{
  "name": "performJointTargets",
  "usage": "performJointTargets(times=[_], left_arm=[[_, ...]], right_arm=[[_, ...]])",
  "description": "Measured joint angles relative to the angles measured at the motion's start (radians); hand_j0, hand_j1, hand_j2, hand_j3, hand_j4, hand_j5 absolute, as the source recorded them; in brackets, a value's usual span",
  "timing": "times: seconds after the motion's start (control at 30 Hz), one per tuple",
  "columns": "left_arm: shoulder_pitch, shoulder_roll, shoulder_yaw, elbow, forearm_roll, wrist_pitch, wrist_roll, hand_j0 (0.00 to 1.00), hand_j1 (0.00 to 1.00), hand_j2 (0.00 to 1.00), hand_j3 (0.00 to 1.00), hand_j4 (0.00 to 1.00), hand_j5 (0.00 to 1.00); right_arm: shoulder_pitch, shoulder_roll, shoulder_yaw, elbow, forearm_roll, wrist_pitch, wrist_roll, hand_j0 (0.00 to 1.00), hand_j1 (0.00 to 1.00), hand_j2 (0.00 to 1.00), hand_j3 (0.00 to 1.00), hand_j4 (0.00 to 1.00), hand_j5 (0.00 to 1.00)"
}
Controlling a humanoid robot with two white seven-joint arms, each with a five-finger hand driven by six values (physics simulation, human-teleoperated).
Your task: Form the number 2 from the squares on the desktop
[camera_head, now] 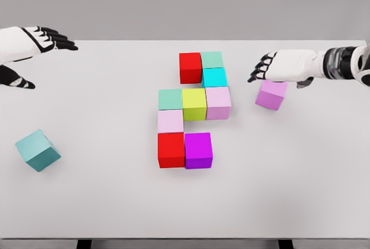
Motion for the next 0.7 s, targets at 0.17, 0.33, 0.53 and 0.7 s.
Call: performJointTargets(times=[0.17, 0.33, 0.53, 0.7], left_arm=[[-0.009, 0.078, -0.147, -0.038, 0.06, -0.002, -0.003, 1.0, 1.0, 1.0, 1.0, 1.0, 1.0], [0.0, 0.158, -0.187, -0.086, 0.075, -0.002, -0.004, 1.0, 1.0, 1.0, 1.0, 1.0, 1.0], [0.001, 0.211, -0.213, -0.101, 0.078, -0.002, -0.004, 1.0, 1.0, 1.0, 1.0, 1.0, 1.0], [0.034, 0.228, -0.233, -0.108, 0.068, -0.002, -0.004, 1.0, 1.0, 1.0, 1.0, 1.0, 1.0]], right_arm=[[-0.006, 0.024, 0.022, 0.061, 0.003, 0.0, 0.0, 1.0, 1.0, 1.0, 1.0, 1.0, 1.0], [-0.006, 0.039, 0.039, 0.092, 0.005, 0.0, 0.0, 1.0, 1.0, 1.0, 1.0, 1.0, 1.0], [-0.008, 0.052, 0.059, 0.122, 0.012, 0.0, 0.0, 1.0, 1.0, 1.0, 1.0, 1.0, 1.0], [-0.009, 0.057, 0.063, 0.133, 0.016, 0.0, 0.0, 0.87, 0.87, 0.87, 0.87, 0.87, 0.87]])
